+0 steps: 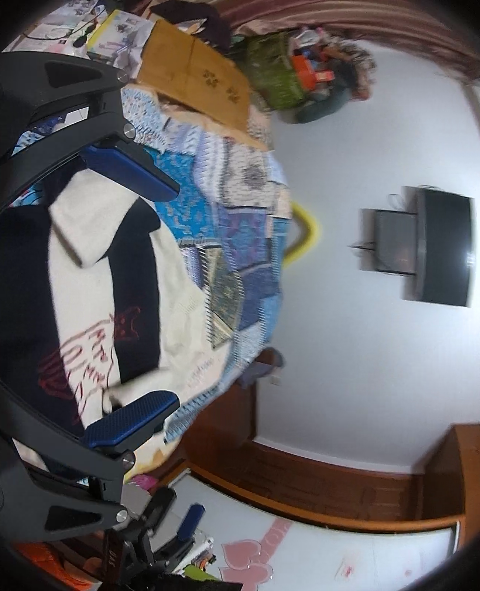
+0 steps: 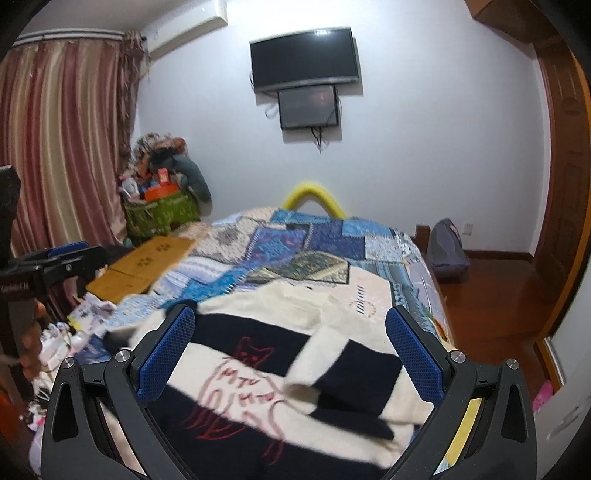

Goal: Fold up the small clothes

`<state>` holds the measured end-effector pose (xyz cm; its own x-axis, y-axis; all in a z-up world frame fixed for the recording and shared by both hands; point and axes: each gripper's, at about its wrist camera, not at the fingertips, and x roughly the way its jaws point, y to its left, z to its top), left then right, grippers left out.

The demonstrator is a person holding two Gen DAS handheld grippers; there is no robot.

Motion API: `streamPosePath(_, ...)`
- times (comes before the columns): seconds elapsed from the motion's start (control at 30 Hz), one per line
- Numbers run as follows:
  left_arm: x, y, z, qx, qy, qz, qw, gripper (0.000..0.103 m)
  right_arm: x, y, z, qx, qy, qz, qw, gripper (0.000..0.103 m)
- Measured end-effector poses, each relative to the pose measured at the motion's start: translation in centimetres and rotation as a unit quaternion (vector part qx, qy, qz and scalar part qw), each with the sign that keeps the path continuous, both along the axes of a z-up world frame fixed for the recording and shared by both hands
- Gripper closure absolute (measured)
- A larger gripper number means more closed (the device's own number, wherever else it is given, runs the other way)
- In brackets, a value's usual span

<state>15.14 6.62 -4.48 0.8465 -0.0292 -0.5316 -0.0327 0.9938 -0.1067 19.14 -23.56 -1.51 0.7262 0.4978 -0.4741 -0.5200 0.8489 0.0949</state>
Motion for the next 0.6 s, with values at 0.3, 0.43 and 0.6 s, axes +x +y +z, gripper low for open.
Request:
streamPosePath(0.3,13.0,5.1,-7.8,0.008,0.147,0.008,0.9890,0.000,9.1,0.5,-3.7,-0.041,0.061,0.008,0.997,0.000)
streamPosePath(0.43,17.4,6.7,-11.7,0.010,0.207,0.007,0.9783,0.007,13.1,1.3,-6.4,-0.076,0.100,0.020,0.992,0.001)
streamPosePath(0.6,22.0,8.0,-16.3,0.014,0.274,-0.015,0.9615,0.015,17.6,2.2,-9.9,-0.099,0.159,0.044,0.981,0.017)
